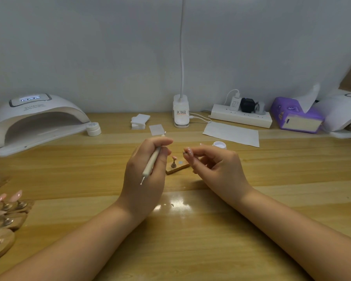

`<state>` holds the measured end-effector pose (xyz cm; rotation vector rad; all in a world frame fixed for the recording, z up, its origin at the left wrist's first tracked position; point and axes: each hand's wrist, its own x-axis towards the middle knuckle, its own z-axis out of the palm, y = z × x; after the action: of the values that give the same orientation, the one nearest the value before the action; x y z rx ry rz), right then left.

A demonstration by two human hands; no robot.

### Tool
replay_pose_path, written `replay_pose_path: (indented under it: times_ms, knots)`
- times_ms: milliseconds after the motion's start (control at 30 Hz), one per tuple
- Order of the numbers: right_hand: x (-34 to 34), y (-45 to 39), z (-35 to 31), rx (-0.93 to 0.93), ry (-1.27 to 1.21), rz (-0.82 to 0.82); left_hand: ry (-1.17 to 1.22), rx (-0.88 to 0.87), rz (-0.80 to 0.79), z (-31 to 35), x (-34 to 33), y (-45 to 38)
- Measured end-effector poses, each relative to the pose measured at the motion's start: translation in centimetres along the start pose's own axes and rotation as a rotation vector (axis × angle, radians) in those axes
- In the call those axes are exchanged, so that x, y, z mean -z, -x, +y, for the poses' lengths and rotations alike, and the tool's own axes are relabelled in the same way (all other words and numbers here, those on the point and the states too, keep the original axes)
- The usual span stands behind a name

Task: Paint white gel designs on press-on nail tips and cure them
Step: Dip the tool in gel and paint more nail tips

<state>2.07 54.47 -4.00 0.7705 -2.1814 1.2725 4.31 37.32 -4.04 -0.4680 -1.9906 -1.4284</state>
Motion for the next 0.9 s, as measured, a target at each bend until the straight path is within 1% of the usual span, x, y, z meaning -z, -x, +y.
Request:
replay_pose_path:
  times_ms: [100,333,433,600,700,800,900]
  knots:
    - [0.0,0.0,0.1,0.005,0.009,0.011,-0.003,0.069,0.002,-0.1,-0.1,0.0]
    - [0.0,0.1,0.3,-0.015,-0.024,0.025,-0.078,0.241,-0.067,-0.6,-0.2,-0.2]
    - [0.0,0.0,0.3,-0.018,-0.032,0.033,-0.122,0.250,-0.079,-0.9,-0.2,-0.1]
    - [0.0,0.0,0.3,-0.011,-0.015,0.029,-0.248,0.309,-0.171,-1.3,-0.2,0.0]
    - [-0.1,-0.1,0.5,-0.011,0.020,0.005,-0.289,0.314,-0.194,-1.4,-0.3,-0.1]
    - [-0.3,0.0,0.8,-0.056,0.032,-0.018,-0.352,0.289,-0.208,-1.4,-0.3,0.0]
    - [-0.5,-0.1,1.0,-0.150,0.019,-0.052,-0.384,0.294,-0.213,-1.5,-0.4,0.1]
